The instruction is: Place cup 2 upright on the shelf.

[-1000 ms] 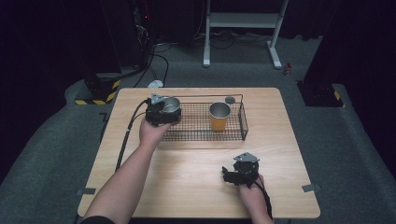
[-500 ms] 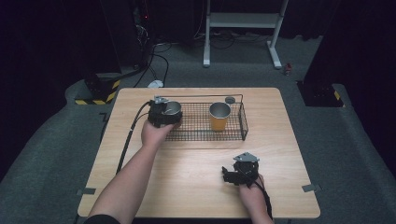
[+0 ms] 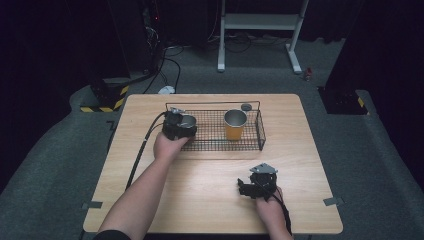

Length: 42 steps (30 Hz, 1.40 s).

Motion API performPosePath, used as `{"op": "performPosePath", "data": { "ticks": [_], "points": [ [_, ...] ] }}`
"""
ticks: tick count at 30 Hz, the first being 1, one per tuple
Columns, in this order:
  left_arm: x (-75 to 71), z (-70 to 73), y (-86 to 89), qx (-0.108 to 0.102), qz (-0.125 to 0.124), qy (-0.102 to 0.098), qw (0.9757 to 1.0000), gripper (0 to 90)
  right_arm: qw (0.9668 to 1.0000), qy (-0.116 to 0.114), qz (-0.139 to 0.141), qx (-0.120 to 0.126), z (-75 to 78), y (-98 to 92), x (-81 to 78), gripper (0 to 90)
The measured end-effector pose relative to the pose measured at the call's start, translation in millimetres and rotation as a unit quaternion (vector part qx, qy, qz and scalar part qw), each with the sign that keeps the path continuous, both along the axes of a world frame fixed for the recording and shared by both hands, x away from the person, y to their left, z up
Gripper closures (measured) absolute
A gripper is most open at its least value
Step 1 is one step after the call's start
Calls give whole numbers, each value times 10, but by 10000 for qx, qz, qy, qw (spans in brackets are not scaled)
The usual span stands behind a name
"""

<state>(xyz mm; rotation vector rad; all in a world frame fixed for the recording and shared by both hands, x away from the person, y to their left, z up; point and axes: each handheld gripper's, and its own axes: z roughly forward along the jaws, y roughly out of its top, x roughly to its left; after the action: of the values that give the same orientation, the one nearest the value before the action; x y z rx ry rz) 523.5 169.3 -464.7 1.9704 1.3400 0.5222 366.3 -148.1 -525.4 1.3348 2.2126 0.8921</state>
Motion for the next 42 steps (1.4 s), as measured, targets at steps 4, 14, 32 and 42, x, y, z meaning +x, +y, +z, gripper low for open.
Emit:
{"op": "performPosePath", "data": {
  "ticks": [4,14,32,42],
  "points": [
    [6,-24,-18,32,11,61,10000,187,10000,-6,7,-6,0,-1,1,121],
    [14,-56,-47,270,-19,152,9995,187,10000,-9,17,-8,0,-1,2,121],
    [1,-58,-71,391,-108,271,9988,186,10000,-15,29,-15,0,-3,2,121],
    [-32,-46,-81,625,-159,298,9975,171,10000,-16,30,-15,0,-2,2,121]
  ]
}}
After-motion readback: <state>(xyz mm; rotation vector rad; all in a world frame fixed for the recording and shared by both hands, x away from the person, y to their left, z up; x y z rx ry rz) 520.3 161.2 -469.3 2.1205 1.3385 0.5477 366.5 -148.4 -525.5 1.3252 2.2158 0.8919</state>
